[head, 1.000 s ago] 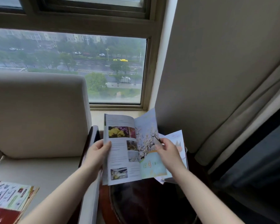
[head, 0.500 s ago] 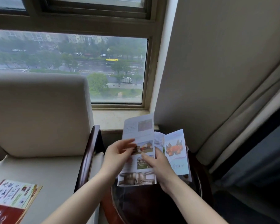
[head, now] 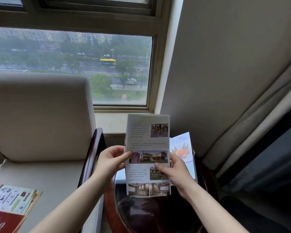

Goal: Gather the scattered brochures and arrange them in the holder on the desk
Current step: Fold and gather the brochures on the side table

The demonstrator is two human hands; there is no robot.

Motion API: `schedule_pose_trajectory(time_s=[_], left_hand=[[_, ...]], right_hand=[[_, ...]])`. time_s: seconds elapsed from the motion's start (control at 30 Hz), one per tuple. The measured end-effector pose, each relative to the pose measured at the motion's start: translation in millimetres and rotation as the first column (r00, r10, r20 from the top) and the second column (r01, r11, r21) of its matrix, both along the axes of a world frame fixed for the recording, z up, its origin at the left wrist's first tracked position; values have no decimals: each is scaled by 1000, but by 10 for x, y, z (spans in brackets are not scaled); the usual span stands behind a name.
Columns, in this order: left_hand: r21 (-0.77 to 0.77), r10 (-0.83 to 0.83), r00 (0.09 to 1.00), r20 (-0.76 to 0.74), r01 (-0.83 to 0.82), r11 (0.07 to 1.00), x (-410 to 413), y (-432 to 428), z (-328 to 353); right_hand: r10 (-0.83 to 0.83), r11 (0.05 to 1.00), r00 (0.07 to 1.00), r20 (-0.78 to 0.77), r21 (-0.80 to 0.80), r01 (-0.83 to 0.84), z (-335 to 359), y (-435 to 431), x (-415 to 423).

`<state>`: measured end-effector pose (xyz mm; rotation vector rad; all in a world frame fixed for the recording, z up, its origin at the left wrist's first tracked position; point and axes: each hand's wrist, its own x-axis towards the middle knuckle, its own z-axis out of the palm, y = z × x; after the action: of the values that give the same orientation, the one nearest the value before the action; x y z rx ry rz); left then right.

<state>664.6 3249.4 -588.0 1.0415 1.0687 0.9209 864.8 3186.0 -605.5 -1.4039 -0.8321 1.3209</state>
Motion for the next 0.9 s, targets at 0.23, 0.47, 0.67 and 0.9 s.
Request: schedule_pose_trajectory(time_s=[0.23, 0.47, 0.67, 0.9], left_hand=[[49, 7, 1000, 6, -7, 999, 16, 22, 88], [104, -54, 998, -12, 55, 993, 29, 27, 103], [-148, 59, 985, 164, -35, 988, -7, 74, 75], [-330, -95, 990, 106, 125, 936, 43, -89, 24]], right_hand=[[69, 995, 972, 226, 54, -83, -65, -99, -104], [49, 998, 945, 323, 31, -62, -66, -93, -155], [138, 989, 988, 64, -64, -134, -41, -96, -51], [-133, 991, 991, -26, -13, 133, -20, 21, -70]])
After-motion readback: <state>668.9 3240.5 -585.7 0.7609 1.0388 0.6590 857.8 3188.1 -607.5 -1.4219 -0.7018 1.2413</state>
